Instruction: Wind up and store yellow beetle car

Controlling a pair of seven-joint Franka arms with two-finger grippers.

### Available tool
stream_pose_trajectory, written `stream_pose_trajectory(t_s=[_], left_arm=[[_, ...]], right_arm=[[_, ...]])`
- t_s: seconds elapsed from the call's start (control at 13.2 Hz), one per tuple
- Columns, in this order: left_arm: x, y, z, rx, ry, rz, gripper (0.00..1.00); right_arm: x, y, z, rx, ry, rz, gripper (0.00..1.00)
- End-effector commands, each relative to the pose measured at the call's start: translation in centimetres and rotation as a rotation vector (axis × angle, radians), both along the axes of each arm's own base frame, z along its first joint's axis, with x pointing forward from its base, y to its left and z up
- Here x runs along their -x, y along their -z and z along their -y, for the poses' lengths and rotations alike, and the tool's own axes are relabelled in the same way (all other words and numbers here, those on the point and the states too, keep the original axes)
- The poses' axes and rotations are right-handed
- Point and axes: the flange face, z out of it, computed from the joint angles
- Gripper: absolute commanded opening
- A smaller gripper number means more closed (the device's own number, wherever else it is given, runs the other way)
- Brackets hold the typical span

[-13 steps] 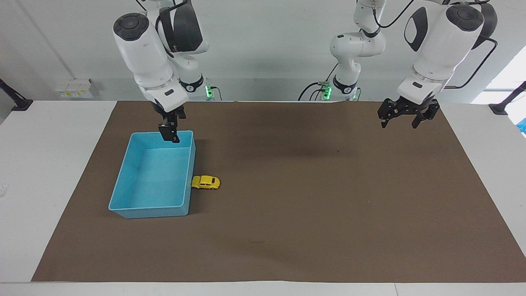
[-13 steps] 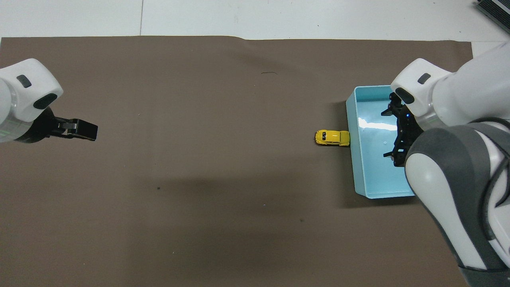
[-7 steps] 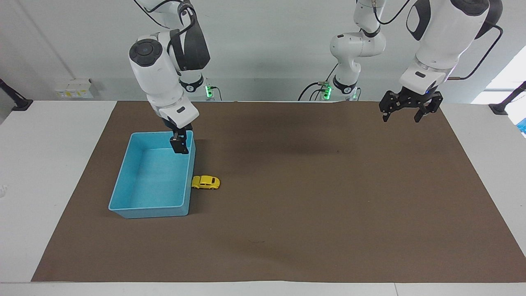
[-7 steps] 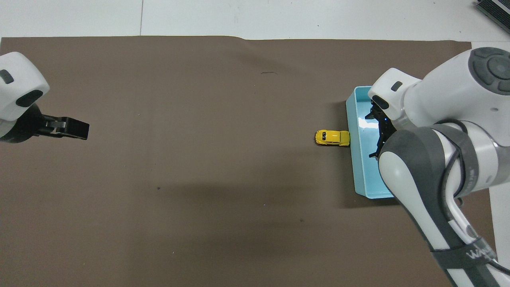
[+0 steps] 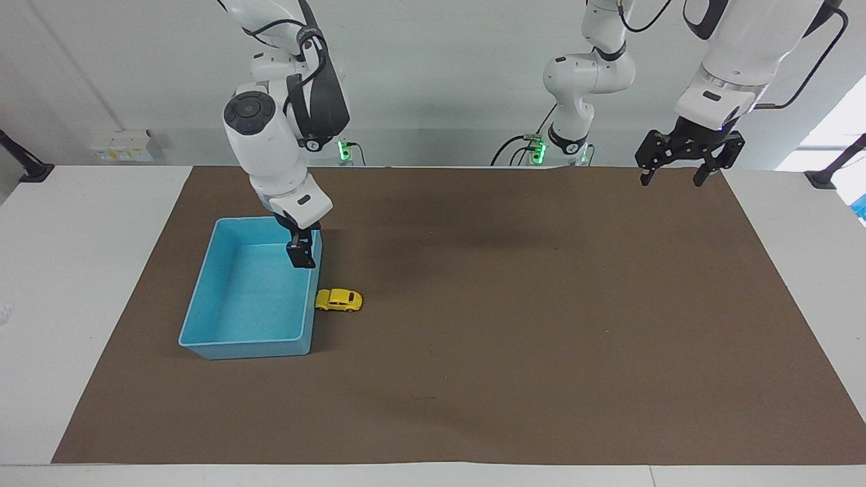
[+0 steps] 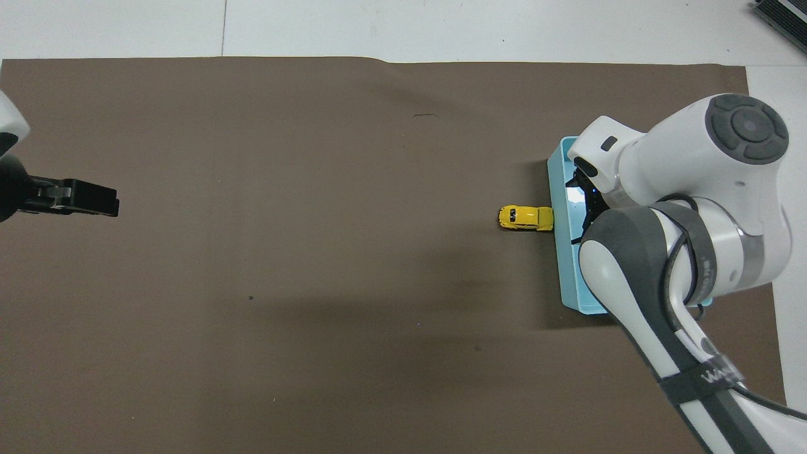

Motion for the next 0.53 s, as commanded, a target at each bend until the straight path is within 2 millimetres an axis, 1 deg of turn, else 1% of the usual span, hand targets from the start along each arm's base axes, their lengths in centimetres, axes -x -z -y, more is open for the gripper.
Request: stream_pose_trajectory(t_s=[0.0,0.08,0.15,0.38,0.46], left_arm=[[0.3,-0.9,-0.4,0.024,0.01,0.014,1.0],[0.4,-1.0,-0.3,0.024,0.01,0.016,1.0],[0.5,-1.0,-0.2,0.021,0.01,0.01,1.0],[0.9,-0.8,-0.2,0.014,0.01,-0.014,1.0],[1.3,-0.8,-0.3,0.012,0.007,-0.023,1.0]], right_arm=[[-0.8,2.2,0.0,0.001,-0.026,0.016,1.0],[-1.1,3.1,-0.8,-0.002,-0.033,0.024,1.0],[-1.4,3.8,-1.1,-0.003,-0.035,0.027,1.0],[-1.7,4.9,-1.5,-0.005,-0.039,0.03,1.0],[-2.0,5.7,-1.5,-0.007,-0.039,0.032,1.0]])
